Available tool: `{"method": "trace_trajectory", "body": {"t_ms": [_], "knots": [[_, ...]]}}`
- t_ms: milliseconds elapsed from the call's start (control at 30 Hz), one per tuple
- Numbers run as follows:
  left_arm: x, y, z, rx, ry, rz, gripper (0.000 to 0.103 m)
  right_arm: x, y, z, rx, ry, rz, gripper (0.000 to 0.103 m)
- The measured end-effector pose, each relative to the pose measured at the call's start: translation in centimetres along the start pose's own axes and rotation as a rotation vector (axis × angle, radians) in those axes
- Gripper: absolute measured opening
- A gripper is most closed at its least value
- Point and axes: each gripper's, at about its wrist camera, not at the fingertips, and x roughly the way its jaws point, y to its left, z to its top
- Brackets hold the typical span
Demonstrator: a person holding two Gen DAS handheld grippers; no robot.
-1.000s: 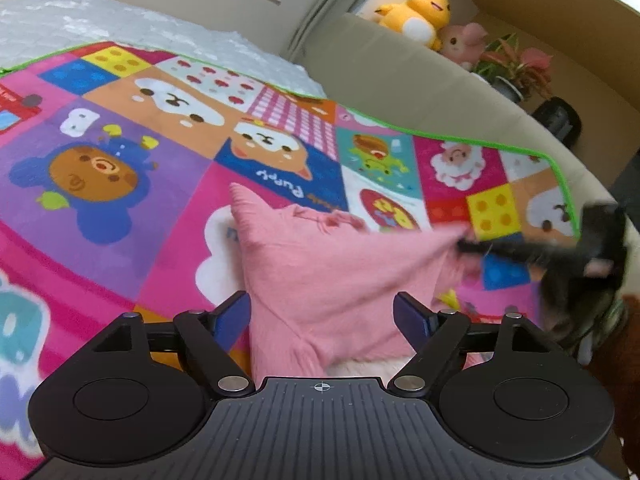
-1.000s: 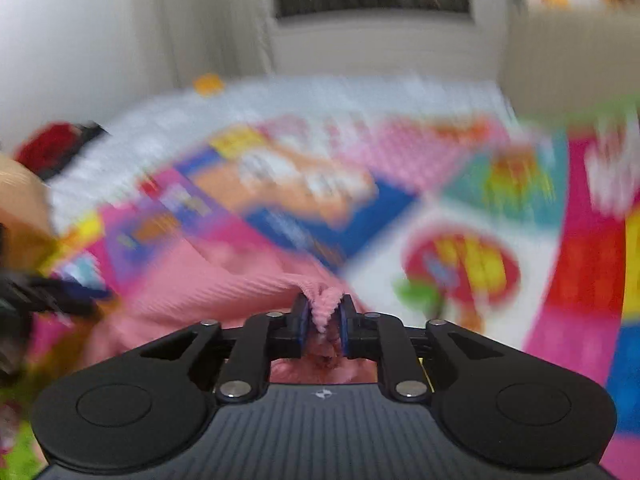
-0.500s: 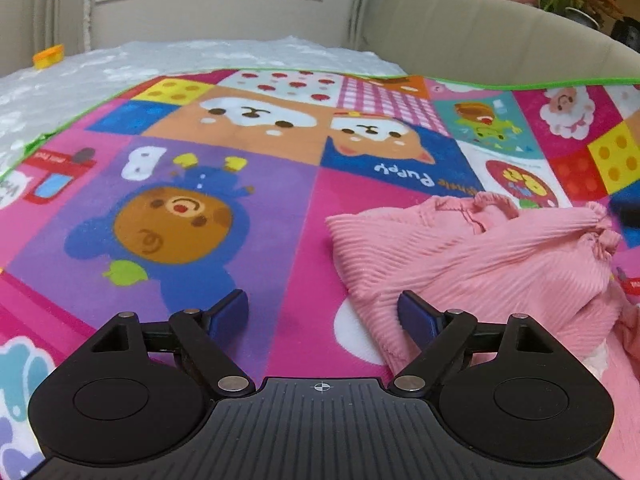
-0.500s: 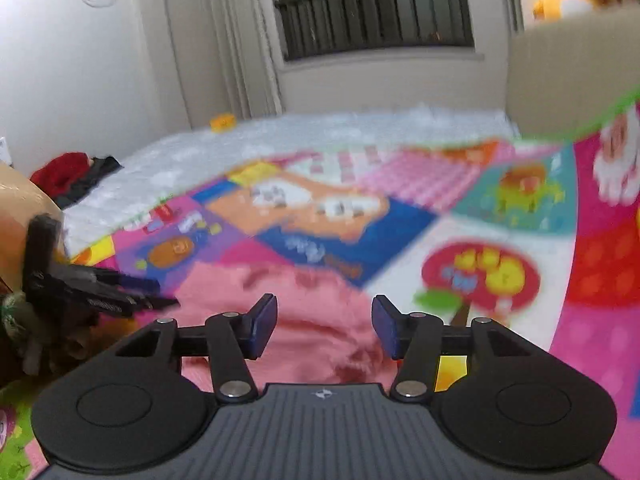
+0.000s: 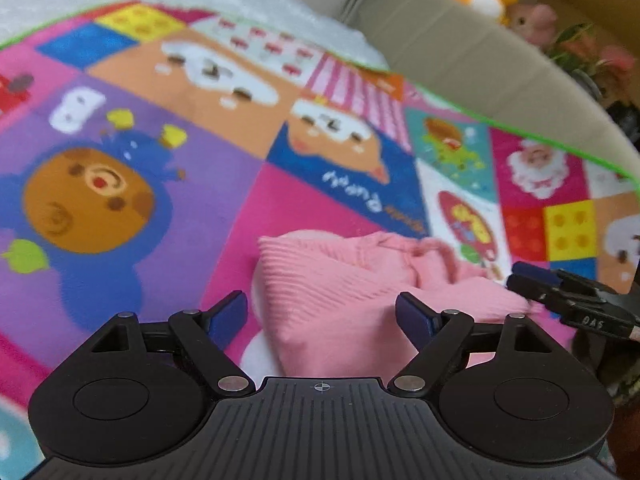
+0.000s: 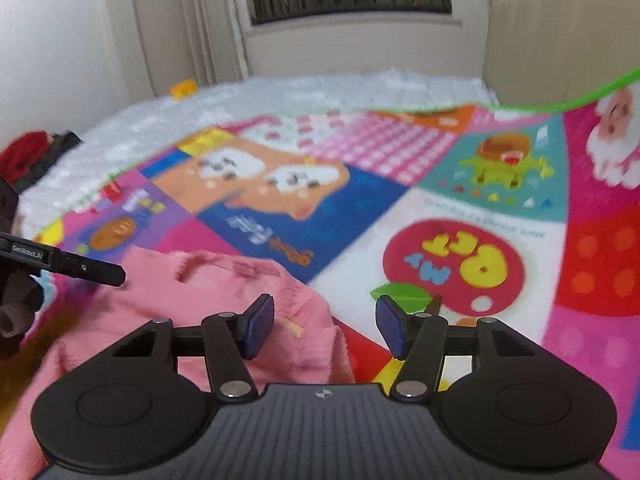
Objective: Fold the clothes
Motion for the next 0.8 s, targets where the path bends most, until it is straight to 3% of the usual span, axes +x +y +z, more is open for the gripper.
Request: {"method": "trace_trajectory", "body": {"t_ms": [100,133,200,267,333,467,567,633,800], "knots": [[1.3,-0.9,0.0,0.039,-0.026,-0.007,0.087,3.6,-0.1,-0.6,0.032,0.073,0.029,0.057],[1.6,-1.2,-0.2,0.049,-0.032,-0.01,0.081,4.1,0.3,-1.0,0.021,0.073,0.029,0.057],[1.9,-1.6,-0.6,0.067,-0.041,-0.017,0.063,4.4,1.6,-1.7,-0.033,0.059,0.035,0.033],[2.0,-1.6,-1.1,0.074,-0.045,-0.033,0.033,3.6,2.7,-1.9,-0.074,0.045,0.054,0.011],[1.3,-1.2,-1.3,0.042,-0.04,-0.085,0.017,2.1,3.5,-2.0,-0.126,0.027,0.057,0.01],[-2.9,-1.9,-2.0,0.027,-0.085,-0.217,0.012,-4.6,3.8,-1.6,-0.112,-0.069,0.101,0.009],[-8.3,-4.1,-3.3,0.088,-0.144,-0.278,0.012,-10.7,5.1,-2.1,-0.156,-0.14,0.13,0.009],[-11.5,-5.5,-5.0,0.132,-0.17,-0.302,0.012,-13.2,6.4,-4.0,-0.201,-0.141,0.145,0.009],[-16.0,-7.0,-11.4,0.199,-0.143,-0.291,0.012,-18.9,9.6,-9.1,-0.314,-0.134,0.181,0.009]]}}
